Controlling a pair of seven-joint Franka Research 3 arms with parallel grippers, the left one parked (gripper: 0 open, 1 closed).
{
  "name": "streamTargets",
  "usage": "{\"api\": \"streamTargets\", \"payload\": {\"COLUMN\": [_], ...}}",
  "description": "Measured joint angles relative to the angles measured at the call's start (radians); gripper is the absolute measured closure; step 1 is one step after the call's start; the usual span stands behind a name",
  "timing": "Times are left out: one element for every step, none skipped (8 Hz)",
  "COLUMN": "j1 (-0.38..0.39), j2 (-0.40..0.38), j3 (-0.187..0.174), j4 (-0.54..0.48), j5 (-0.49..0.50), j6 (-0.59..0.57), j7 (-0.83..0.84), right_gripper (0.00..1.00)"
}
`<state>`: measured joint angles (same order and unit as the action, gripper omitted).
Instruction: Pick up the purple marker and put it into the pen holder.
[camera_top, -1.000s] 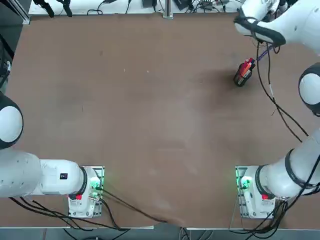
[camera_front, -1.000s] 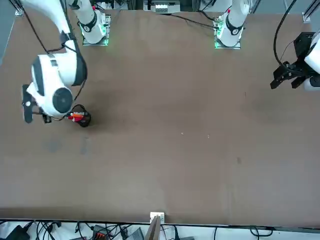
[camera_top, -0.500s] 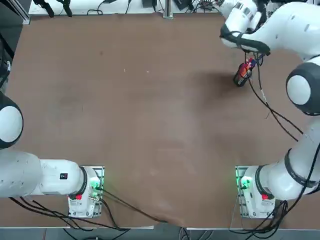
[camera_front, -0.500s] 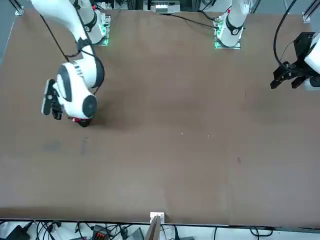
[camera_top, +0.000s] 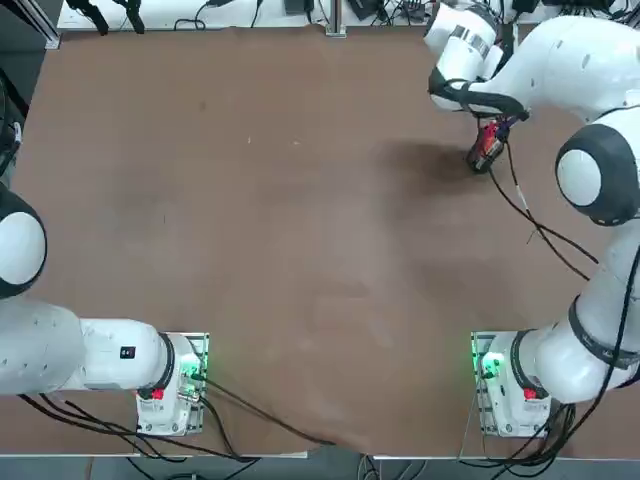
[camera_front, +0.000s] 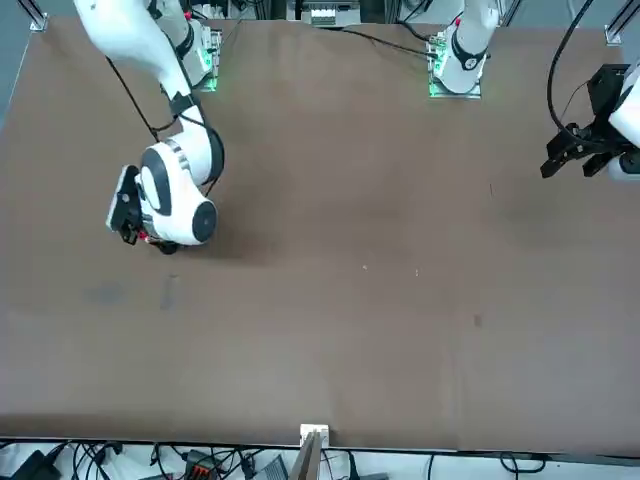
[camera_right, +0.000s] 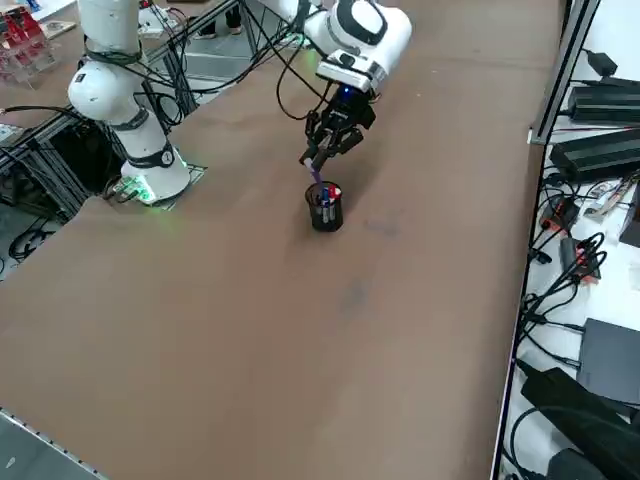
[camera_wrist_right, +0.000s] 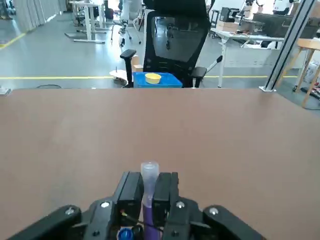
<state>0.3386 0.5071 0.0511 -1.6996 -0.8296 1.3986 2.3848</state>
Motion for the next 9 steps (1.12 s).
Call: {"api": "streamTargets", "payload": {"j1": [0.011,0.016,0.018,0.02,0.025,0.031,0.039,0.051,0.063], "j2": [0.0,0.005,0.022,0.046,0.062,0.07,0.075,0.085,0.097], "j3": [0.0,0.0,0.0,0.0,0.0,-0.001,-0.001,-0.002,-0.002], "j4": [0.002,0.002,0.002,0.002,0.005,0.01,0.014,0.014,0.014], "j5": [0.0,0.0,0.0,-0.001,-0.002,-0.003,-0.008,-0.033,-0.055], "j6": [-0.005,-0.011,-0.017,-0.024,-0.036,-0.052,-0.067,-0.095,-0.119], "j7": [0.021,0.032,0.045,0.058,0.065,0.068,0.068,0.069,0.069], "right_gripper": [0.85,0.85,0.85,0.85,0.85,0.84,0.83,0.7,0.52]}}
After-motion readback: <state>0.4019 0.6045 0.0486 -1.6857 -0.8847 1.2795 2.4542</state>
